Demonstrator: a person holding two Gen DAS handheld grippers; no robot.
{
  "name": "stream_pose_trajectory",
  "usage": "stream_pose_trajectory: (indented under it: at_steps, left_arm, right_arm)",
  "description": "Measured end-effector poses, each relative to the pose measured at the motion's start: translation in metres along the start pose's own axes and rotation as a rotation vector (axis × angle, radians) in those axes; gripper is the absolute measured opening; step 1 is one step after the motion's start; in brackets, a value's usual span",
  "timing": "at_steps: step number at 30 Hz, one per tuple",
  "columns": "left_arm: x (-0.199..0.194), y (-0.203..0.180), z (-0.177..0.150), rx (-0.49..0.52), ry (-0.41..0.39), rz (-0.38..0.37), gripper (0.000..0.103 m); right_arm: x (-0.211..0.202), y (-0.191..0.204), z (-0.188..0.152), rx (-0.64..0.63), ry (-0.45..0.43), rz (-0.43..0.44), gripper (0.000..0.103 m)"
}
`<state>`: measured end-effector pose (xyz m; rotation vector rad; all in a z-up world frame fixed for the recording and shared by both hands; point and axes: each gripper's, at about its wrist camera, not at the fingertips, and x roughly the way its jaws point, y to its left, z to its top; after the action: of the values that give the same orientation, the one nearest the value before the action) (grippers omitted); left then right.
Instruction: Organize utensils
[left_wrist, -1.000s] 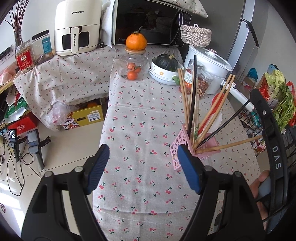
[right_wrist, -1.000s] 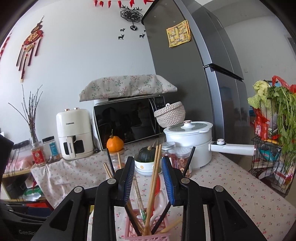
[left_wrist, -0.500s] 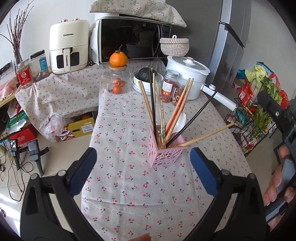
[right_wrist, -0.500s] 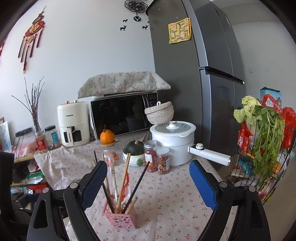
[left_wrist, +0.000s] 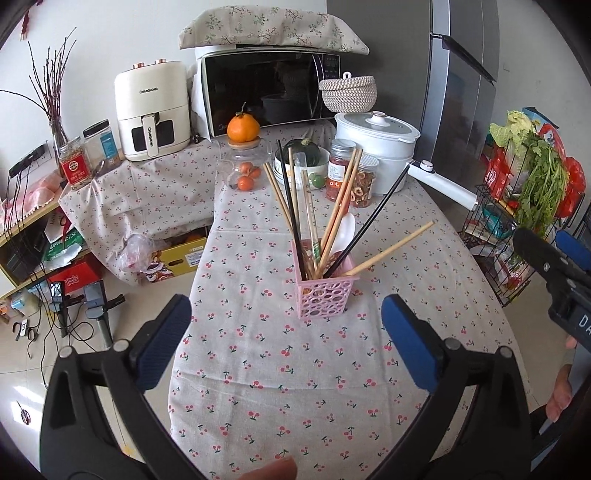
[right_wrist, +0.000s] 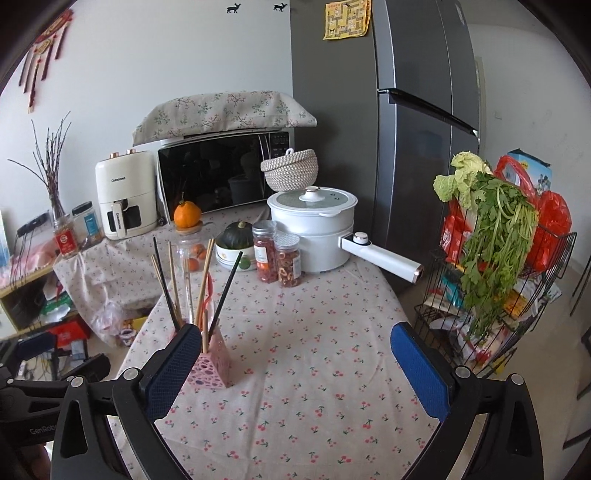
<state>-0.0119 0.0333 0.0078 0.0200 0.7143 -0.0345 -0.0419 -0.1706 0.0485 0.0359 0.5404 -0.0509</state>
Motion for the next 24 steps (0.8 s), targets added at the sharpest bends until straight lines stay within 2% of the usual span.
stream_pose_trajectory:
  at_steps: [7, 14, 24]
  left_arm:
    - [0.004, -0.015, 0.005, 0.03, -0.017, 0.01, 0.102]
    - [0.009, -0.023, 0.004, 0.036, -0.003, 0.005, 0.102]
    - [0.009, -0.023, 0.002, 0.035, -0.006, 0.011, 0.102]
  right_arm:
    - [0.024, -0.022, -0.002, 0.031, 0.084, -0.038, 0.103]
    - [0.033, -0.028, -0.006, 0.039, 0.13, -0.029, 0.103]
    - [0.031, -0.02, -0.009, 0.007, 0.13, -0.031, 0.103]
